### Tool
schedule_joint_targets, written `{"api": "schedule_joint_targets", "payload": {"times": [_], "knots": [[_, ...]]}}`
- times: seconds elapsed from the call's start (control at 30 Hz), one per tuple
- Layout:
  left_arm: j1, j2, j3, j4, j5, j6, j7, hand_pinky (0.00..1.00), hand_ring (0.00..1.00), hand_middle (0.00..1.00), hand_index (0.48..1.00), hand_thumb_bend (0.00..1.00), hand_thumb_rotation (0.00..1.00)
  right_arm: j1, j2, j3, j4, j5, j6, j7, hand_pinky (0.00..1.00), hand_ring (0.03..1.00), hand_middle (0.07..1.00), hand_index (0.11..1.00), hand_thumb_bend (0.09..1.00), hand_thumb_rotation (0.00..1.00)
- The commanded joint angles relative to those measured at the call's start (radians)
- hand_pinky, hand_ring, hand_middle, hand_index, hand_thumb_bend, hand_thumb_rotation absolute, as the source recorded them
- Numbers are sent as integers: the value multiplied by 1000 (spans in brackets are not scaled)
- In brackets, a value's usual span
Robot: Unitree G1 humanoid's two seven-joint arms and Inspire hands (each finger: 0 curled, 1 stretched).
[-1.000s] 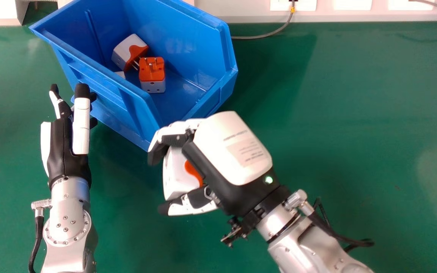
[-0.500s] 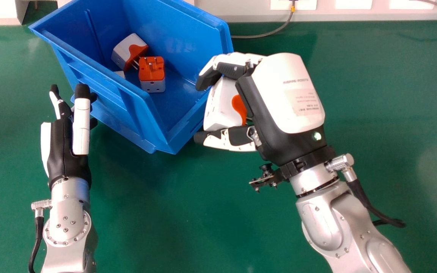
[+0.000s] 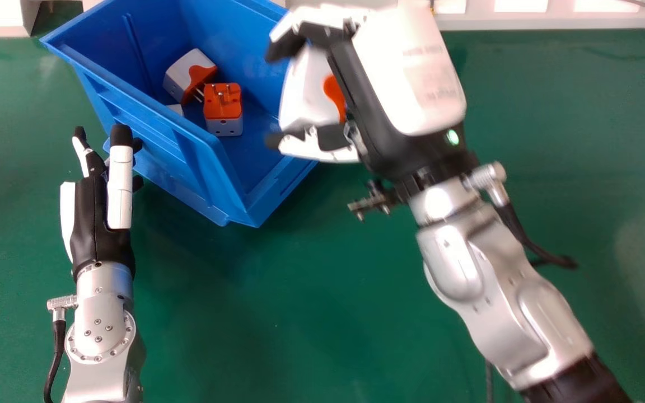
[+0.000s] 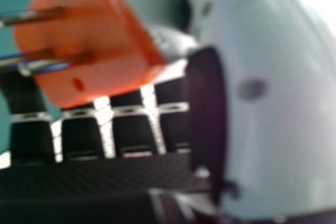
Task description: Pick all objects and put in blue box
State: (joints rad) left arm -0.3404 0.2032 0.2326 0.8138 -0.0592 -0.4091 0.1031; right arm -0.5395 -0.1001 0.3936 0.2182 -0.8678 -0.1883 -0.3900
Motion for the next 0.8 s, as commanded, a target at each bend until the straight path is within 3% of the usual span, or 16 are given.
{"api": "schedule_joint_targets", "payload": {"times": [0.0,0.13,0.3,0.53,0.67,0.7,0.73,0.77], "knots": [[-18,-4,-2,-3,0,-20,-4,847,896,852,934,984,1000,-133,23,-1,128,35,-43,-29,354,459,516,519,499,0],[-17,-5,-2,2,0,-24,-3,847,896,852,934,983,1000,-295,45,3,380,75,-112,-52,354,459,516,522,498,0],[-18,-5,-2,7,1,-26,-4,848,896,851,934,985,1000,-481,98,47,715,50,-145,-149,353,456,518,523,498,0],[-15,-4,-2,14,1,-32,-8,847,896,850,934,990,1000,-627,153,159,994,-18,-109,-264,365,471,529,506,496,0],[-10,-7,-2,3,-1,-30,-11,847,897,851,934,988,1000,-640,178,241,1048,-75,9,-246,353,470,531,509,496,0],[-10,-8,-2,1,-1,-29,-11,847,897,852,934,987,1000,-641,186,240,1049,-67,34,-222,432,575,625,594,545,23],[-9,-8,-3,-1,-1,-29,-11,847,897,852,934,987,1000,-640,193,239,1047,-59,51,-204,432,575,625,594,545,23],[-8,-9,-3,-3,-1,-29,-11,847,897,854,934,987,1000,-638,197,238,1044,-53,63,-195,508,661,700,675,594,55]]}}
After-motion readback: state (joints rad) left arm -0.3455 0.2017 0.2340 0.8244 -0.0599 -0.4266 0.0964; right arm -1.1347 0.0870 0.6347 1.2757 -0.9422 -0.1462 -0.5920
